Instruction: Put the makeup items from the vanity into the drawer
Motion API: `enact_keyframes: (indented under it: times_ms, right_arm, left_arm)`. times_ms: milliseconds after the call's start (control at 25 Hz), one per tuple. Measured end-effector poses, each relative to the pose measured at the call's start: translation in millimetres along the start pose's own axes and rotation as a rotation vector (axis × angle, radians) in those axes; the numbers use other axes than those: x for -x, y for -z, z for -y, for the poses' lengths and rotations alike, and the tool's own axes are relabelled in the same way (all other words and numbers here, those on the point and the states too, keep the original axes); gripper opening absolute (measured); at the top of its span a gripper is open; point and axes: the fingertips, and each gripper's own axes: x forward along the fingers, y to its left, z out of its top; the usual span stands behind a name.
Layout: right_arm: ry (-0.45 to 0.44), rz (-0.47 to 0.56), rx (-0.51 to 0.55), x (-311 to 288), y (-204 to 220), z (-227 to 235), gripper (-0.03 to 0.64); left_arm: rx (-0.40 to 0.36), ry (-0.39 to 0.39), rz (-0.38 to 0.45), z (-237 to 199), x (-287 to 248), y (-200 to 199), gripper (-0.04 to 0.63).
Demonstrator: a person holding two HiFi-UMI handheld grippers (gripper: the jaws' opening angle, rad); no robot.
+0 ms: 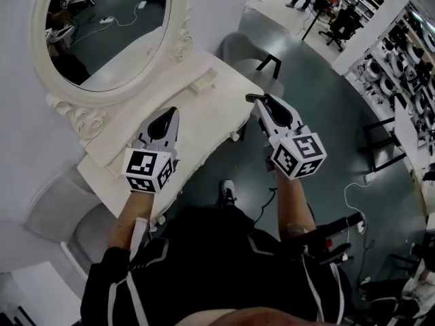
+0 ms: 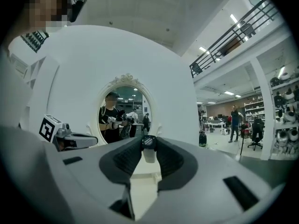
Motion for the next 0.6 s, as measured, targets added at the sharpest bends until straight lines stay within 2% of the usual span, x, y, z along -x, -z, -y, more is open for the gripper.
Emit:
enact_keyframes:
  times_ms: [160, 600]
  right_arm:
    - [-0.054, 0.001, 0.013, -26, -3, 39, 0.103]
    - [-0.175, 0.024, -0.006, -91, -10, 142, 0.103]
  left_arm:
    - [0.015, -0.049, -0.012, 2, -40, 4, 0.003]
    - [-0.005, -0.162, -0.043, 7, -148, -2, 0.003]
